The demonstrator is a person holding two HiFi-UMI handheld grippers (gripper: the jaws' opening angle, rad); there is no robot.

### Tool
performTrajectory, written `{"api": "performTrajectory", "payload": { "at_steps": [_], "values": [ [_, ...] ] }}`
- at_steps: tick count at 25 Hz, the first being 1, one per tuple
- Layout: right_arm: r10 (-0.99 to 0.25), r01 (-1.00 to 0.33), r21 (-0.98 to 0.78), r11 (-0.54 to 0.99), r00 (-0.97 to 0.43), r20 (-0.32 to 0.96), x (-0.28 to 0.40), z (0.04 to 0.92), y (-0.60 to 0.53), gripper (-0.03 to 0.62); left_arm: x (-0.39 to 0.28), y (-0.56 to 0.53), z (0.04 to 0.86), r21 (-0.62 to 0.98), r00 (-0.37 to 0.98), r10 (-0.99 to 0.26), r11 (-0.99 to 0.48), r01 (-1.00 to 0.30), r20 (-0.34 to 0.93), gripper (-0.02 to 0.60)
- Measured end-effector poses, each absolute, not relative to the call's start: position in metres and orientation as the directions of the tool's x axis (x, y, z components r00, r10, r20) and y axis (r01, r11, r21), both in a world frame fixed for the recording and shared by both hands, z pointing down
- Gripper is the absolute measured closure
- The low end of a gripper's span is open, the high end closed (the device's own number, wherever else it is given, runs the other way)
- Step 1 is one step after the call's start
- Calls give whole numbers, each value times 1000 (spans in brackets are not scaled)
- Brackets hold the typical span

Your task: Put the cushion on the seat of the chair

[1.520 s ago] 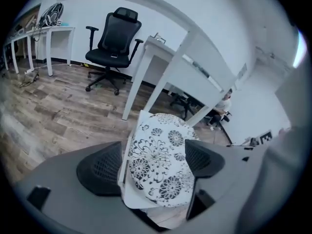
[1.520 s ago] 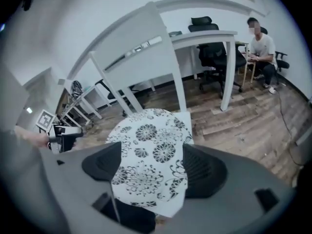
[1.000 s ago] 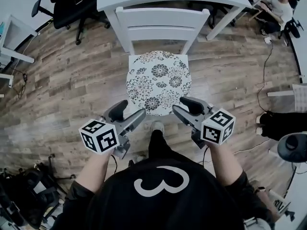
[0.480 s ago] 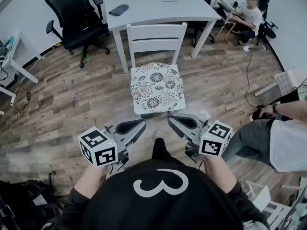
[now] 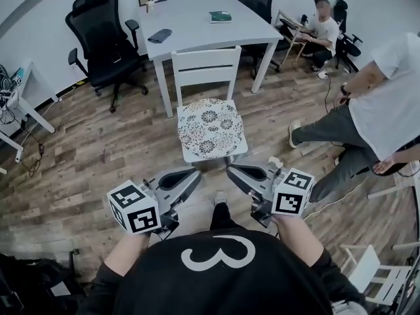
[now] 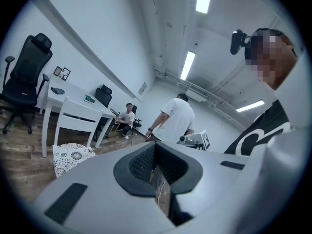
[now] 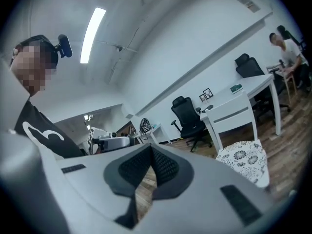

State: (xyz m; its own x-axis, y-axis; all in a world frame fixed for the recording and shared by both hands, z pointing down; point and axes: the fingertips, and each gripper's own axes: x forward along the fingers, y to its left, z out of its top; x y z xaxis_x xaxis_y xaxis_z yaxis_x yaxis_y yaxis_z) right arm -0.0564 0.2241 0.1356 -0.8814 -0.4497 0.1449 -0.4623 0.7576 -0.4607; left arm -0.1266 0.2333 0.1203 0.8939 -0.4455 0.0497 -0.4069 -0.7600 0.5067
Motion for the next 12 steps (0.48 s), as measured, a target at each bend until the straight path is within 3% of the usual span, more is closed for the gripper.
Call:
{"api": "performTrajectory", "payload": {
  "at_steps": [12],
  "values": [
    [-476,-475,-454,754,-871,121,-51,128,252,586,-121,263,109,505,897,-441,-769,-393,27,568]
  ]
}}
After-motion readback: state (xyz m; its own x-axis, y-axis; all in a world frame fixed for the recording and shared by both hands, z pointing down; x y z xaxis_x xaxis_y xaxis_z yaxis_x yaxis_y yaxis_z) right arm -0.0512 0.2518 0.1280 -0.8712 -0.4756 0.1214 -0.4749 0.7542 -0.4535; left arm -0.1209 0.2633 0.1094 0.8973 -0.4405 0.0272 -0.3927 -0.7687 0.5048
